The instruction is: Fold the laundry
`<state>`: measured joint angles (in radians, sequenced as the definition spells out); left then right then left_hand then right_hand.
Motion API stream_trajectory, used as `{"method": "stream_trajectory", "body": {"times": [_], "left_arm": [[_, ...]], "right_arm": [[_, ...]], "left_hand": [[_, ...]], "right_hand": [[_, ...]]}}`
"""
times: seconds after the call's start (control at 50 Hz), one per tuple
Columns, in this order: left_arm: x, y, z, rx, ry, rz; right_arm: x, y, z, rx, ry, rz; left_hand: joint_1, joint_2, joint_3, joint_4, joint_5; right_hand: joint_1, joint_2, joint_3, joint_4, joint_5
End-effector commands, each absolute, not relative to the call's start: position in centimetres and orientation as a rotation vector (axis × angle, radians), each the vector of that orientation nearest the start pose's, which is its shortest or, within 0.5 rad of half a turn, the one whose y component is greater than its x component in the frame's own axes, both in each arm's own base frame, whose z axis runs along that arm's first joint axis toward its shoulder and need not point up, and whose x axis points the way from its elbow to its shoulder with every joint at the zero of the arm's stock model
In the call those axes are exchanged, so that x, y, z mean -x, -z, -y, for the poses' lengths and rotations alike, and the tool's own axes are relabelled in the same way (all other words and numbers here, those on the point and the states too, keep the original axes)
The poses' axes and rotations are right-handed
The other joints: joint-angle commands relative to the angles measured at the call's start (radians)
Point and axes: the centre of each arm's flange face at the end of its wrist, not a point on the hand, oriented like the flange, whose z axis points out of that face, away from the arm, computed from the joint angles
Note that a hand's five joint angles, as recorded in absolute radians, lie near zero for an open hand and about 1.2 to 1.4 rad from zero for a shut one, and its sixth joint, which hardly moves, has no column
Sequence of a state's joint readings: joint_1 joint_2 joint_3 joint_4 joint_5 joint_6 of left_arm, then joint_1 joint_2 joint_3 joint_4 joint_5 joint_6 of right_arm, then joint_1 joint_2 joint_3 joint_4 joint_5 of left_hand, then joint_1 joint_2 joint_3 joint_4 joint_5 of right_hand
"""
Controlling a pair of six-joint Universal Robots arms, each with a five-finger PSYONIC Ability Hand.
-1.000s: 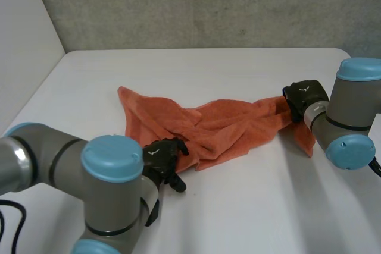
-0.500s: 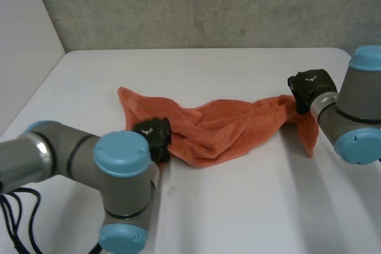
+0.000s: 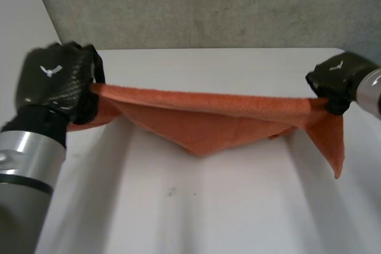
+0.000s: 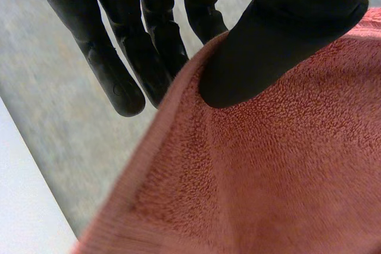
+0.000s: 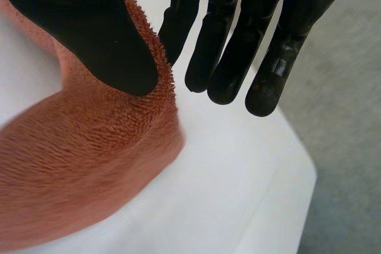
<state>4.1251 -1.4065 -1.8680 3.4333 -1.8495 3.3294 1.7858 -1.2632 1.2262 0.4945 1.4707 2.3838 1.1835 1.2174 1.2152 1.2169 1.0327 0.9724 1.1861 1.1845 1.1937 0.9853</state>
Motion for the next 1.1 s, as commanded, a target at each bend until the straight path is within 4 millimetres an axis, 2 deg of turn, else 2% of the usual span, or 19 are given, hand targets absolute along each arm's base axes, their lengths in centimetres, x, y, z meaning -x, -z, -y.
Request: {"method": "stream_trajectory", "body": {"times": [0.02,0.06,0.12,0.16,0.18,0.22,0.24,0.32,0.42,0.44,0.46,0.48,0.5,0.52,0.6,0.72,0.82,0.98,1.1], "left_arm": [[23.3,-30.5,16.5,-0.478,2.511,-2.054],[23.3,-29.0,17.9,-0.492,2.436,-2.106],[23.5,-27.2,19.0,-0.521,2.359,-2.165],[24.3,-23.8,20.5,-0.59,2.221,-2.278],[24.3,-23.8,20.5,-0.59,2.22,-2.278],[25.1,-21.4,21.7,-0.63,2.133,-2.336],[25.1,-21.4,21.7,-0.63,2.133,-2.336],[26.2,-19.4,23.8,-0.638,2.082,-2.364],[27.1,-18.3,25.8,-0.633,2.086,-2.354],[27.3,-18.2,26.2,-0.629,2.098,-2.343],[27.3,-18.2,26.2,-0.629,2.098,-2.342],[27.4,-18.4,26.6,-0.622,2.119,-2.327],[27.4,-18.4,26.6,-0.622,2.119,-2.327],[27.5,-18.4,26.9,-0.614,2.138,-2.314],[27.5,-18.5,27.4,-0.592,2.176,-2.286],[27.5,-18.5,27.6,-0.585,2.183,-2.28],[27.4,-18.0,27.7,-0.586,2.171,-2.289],[27.4,-18.0,27.8,-0.575,2.191,-2.273],[27.1,-18.1,28.1,-0.56,2.189,-2.27]], "right_arm": [[-20.4,-30.3,28.8,1.37,1.85,-2.356],[-20.4,-28.0,30.7,1.372,1.757,-2.411],[-20.6,-26.4,31.8,1.378,1.7,-2.437],[-21.2,-24.2,33.8,1.388,1.648,-2.464],[-21.2,-24.2,33.8,1.388,1.648,-2.464],[-21.6,-21.8,35.6,1.391,1.602,-2.507],[-21.6,-21.8,35.7,1.391,1.602,-2.507],[-22.4,-18.7,38.3,1.387,1.617,-2.54],[-23.0,-17.6,40.1,1.357,1.755,-2.551],[-23.0,-17.6,40.3,1.335,1.806,-2.558],[-23.0,-17.6,40.3,1.335,1.806,-2.558],[-23.0,-17.8,40.4,1.304,1.844,-2.567],[-23.0,-17.8,40.4,1.304,1.844,-2.567],[-22.9,-18.3,40.1,1.267,1.872,-2.57],[-22.3,-21.1,37.9,1.077,1.955,-2.516],[-21.6,-22.3,34.8,0.971,1.963,-2.463],[-21.3,-19.9,30.2,0.913,1.787,-2.492],[-21.4,-17.4,26.9,0.684,1.73,-2.447],[-21.6,-16.2,26.0,0.64,1.705,-2.439]], "left_hand": [[0.213,0.179,0.181,0.179,0.189],[0.213,0.179,0.181,0.179,0.189],[0.213,0.179,0.181,0.179,0.189],[0.213,0.179,0.181,0.179,0.189],[0.213,0.179,0.181,0.179,0.189],[0.213,0.179,0.181,0.179,0.189],[0.213,0.179,0.181,0.179,0.189],[0.213,0.179,0.181,0.179,0.189],[0.213,0.179,0.181,0.179,0.189],[0.213,0.179,0.181,0.179,0.189],[0.213,0.179,0.181,0.179,0.189],[0.213,0.179,0.181,0.179,0.189],[0.213,0.179,0.181,0.179,0.189],[0.213,0.179,0.181,0.179,0.189],[0.213,0.179,0.181,0.179,0.189],[0.213,0.179,0.181,0.179,0.189],[0.213,0.179,0.181,0.179,0.189],[0.213,0.179,0.181,0.179,0.189],[0.213,0.179,0.181,0.179,0.189]], "right_hand": [[0.424,0.21,0.212,0.203,0.236],[0.424,0.21,0.212,0.203,0.236],[0.424,0.21,0.212,0.203,0.236],[0.424,0.21,0.212,0.203,0.236],[0.424,0.21,0.212,0.203,0.236],[0.424,0.21,0.212,0.203,0.236],[0.424,0.21,0.212,0.203,0.236],[0.424,0.21,0.212,0.203,0.236],[0.424,0.21,0.212,0.203,0.236],[0.021,-0.193,-0.191,-0.2,-0.167],[0.017,-0.197,-0.195,-0.204,-0.171],[-0.506,-0.72,-0.718,-0.728,-0.694],[-0.512,-0.725,-0.724,-0.733,-0.699],[-0.712,-0.926,-0.924,-0.933,-0.9],[-0.72,-0.934,-0.932,-0.941,-0.907],[-0.691,-0.904,-0.903,-0.912,-0.878],[-0.664,-0.878,-0.876,-0.886,-0.852],[-0.465,-0.679,-0.677,-0.686,-0.652],[-0.35,-0.564,-0.562,-0.571,-0.538]]}}
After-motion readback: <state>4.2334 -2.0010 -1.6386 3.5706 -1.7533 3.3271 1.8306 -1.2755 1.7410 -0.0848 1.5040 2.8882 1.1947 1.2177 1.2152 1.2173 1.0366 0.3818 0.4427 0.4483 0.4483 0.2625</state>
